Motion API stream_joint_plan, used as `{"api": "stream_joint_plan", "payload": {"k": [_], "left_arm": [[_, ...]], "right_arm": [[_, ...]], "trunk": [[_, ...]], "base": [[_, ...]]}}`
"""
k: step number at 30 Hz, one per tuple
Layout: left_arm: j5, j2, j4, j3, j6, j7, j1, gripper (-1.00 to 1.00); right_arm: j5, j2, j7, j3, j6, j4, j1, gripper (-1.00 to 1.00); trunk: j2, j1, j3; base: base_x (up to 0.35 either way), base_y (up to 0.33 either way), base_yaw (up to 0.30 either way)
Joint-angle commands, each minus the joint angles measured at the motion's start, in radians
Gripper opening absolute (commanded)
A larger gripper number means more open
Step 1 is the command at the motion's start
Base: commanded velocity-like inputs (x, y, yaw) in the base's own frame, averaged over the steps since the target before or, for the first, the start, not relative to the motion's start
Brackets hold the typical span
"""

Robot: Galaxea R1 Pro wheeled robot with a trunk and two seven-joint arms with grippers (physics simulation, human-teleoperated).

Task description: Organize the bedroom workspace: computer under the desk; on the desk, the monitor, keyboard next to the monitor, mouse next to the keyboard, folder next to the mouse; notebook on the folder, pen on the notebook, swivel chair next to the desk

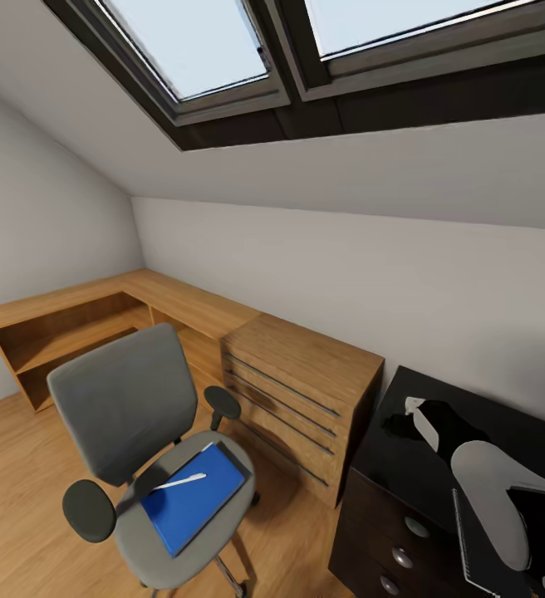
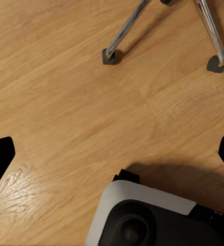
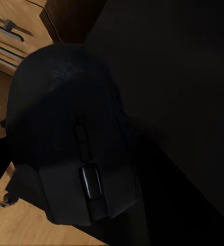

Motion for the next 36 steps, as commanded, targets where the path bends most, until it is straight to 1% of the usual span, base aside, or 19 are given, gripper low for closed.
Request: {"api": "stream_joint_plan", "payload": {"k": [1,7,11,14,24,26,31,36], "left_arm": [[0.010,0.000,0.000,-0.009,-0.003,-0.002,0.000,1.00],[0.008,-0.002,0.000,-0.011,-0.002,-0.004,-0.001,1.00],[0.007,-0.003,0.000,-0.011,-0.003,-0.004,-0.001,1.00],[0.007,-0.003,0.000,-0.011,-0.003,-0.004,-0.001,1.00],[0.007,-0.003,0.000,-0.011,-0.005,-0.006,-0.001,1.00],[0.007,-0.003,0.000,-0.011,-0.005,-0.006,0.000,1.00],[0.007,-0.003,0.000,-0.010,-0.007,-0.007,0.000,1.00],[0.006,-0.004,0.000,-0.011,-0.008,-0.007,-0.001,1.00]], "right_arm": [[-0.006,0.002,0.000,-0.005,0.004,-0.001,0.000,-1.00],[-0.006,0.004,0.001,-0.006,-0.008,0.000,0.000,-1.00],[-0.007,0.005,-0.001,-0.006,-0.051,0.004,0.000,-1.00],[-0.008,0.004,-0.001,-0.006,-0.065,0.004,-0.001,-1.00],[-0.014,0.005,-0.003,-0.007,-0.068,0.005,-0.001,-1.00],[-0.021,0.005,-0.004,-0.009,-0.066,0.005,-0.001,-1.00],[-0.067,0.004,-0.004,-0.013,-0.063,0.004,-0.001,-1.00],[-0.080,0.003,-0.004,-0.014,-0.063,0.003,-0.001,-1.00]], "trunk": [[-0.001,0.000,-0.001],[-0.001,0.000,-0.001],[-0.001,0.000,-0.001],[-0.001,0.000,-0.001],[-0.001,0.000,-0.001],[-0.001,0.000,-0.001],[-0.001,0.000,-0.001],[-0.001,0.000,-0.001]], "base": [[0.000,0.000,-0.255],[-0.025,0.000,-0.261],[-0.246,0.000,-0.263],[-0.273,0.000,-0.263],[-0.042,0.000,-0.263],[-0.004,0.000,-0.263],[-0.001,0.000,-0.263],[0.000,0.000,-0.263]]}}
